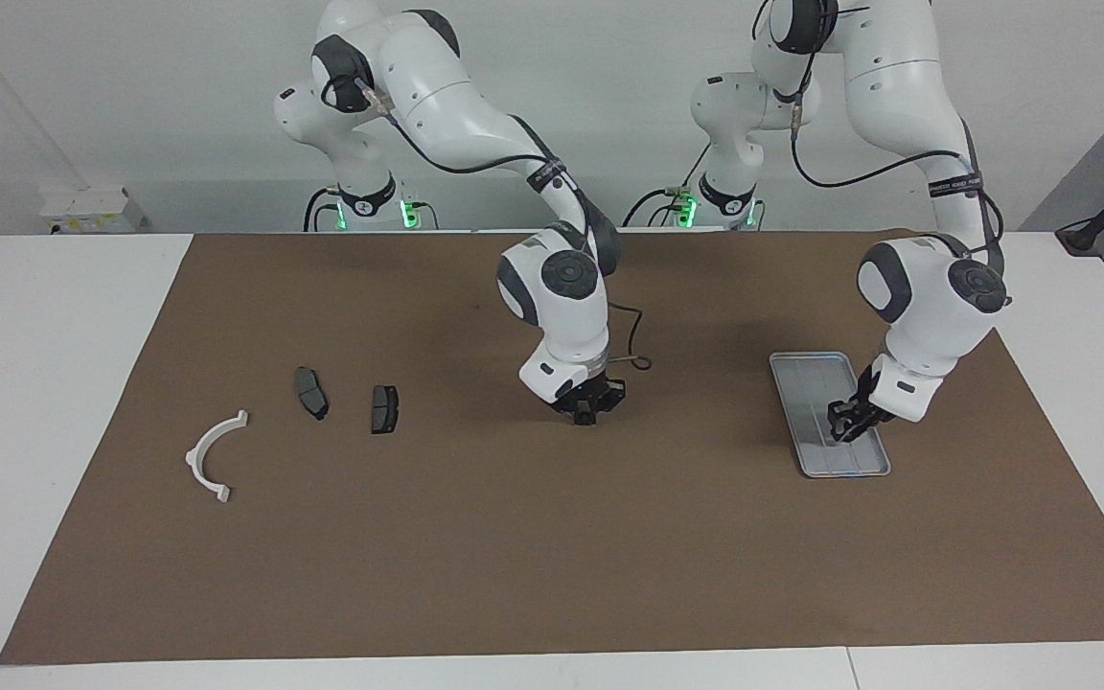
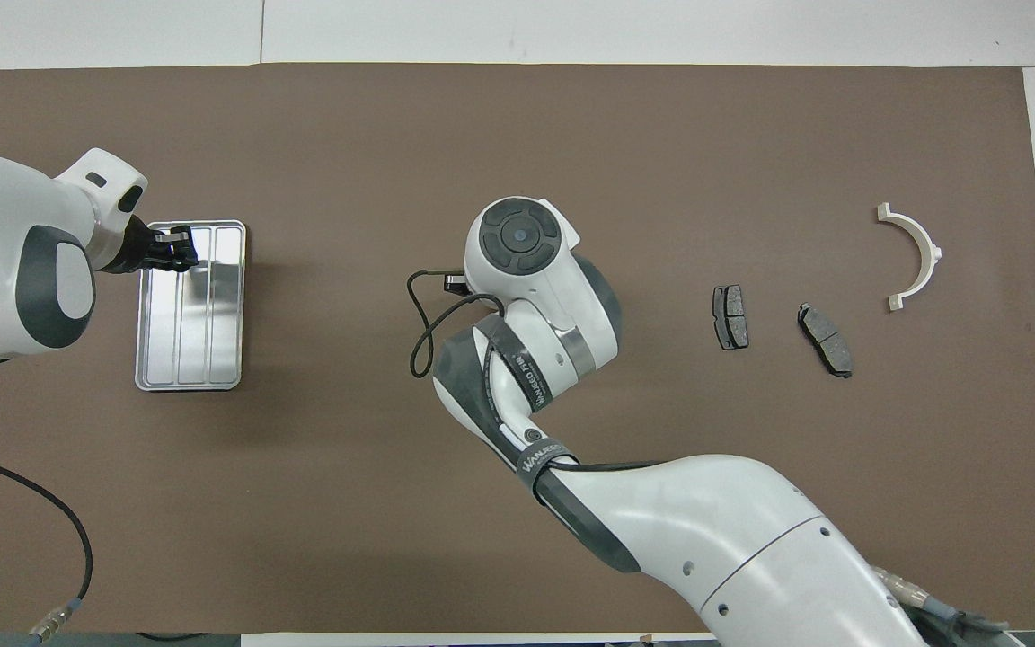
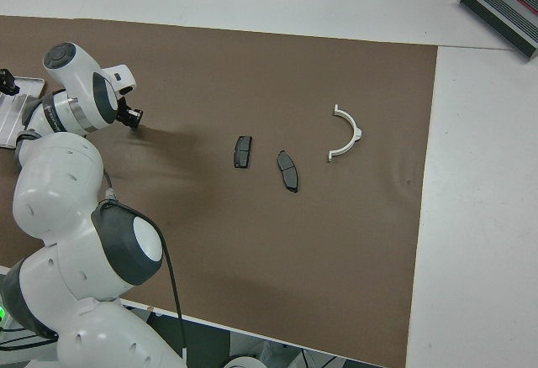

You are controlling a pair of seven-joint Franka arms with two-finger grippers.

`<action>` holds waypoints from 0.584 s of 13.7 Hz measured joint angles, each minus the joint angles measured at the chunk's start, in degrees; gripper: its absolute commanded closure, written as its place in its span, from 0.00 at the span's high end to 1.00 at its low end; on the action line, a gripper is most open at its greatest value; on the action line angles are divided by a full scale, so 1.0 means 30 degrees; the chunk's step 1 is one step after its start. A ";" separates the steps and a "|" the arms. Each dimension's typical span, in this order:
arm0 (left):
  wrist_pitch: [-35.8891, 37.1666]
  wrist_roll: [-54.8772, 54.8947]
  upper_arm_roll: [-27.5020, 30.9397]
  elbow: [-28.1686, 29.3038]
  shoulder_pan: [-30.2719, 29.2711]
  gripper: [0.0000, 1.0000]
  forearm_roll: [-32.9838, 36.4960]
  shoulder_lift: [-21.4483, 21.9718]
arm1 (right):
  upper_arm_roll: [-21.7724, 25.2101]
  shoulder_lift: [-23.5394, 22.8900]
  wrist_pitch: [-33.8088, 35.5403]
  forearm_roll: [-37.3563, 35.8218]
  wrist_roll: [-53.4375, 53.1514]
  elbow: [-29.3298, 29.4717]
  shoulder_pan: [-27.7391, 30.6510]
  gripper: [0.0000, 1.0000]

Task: Place bearing gear from tray to pile

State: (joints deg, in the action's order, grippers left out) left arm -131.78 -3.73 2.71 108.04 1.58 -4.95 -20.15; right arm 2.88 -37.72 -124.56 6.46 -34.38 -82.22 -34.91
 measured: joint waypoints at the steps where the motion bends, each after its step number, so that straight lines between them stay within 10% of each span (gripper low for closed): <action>1: 0.0007 -0.0073 -0.0006 -0.0002 0.0012 0.02 -0.0007 0.0000 | 0.0024 0.0133 0.0768 -0.0001 0.0748 0.0585 0.0649 0.00; 8: 0.2012 -0.5659 -0.0392 -0.1554 0.2334 0.02 -0.0127 0.0141 | 0.0167 0.2510 0.4744 -0.0008 1.0992 0.1656 0.7440 0.00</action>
State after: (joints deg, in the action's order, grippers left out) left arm -125.74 -20.71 1.54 103.37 8.59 -5.34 -19.73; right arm 3.38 -30.20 -110.33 6.43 -1.41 -77.25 -12.59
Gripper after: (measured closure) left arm 0.652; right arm 0.753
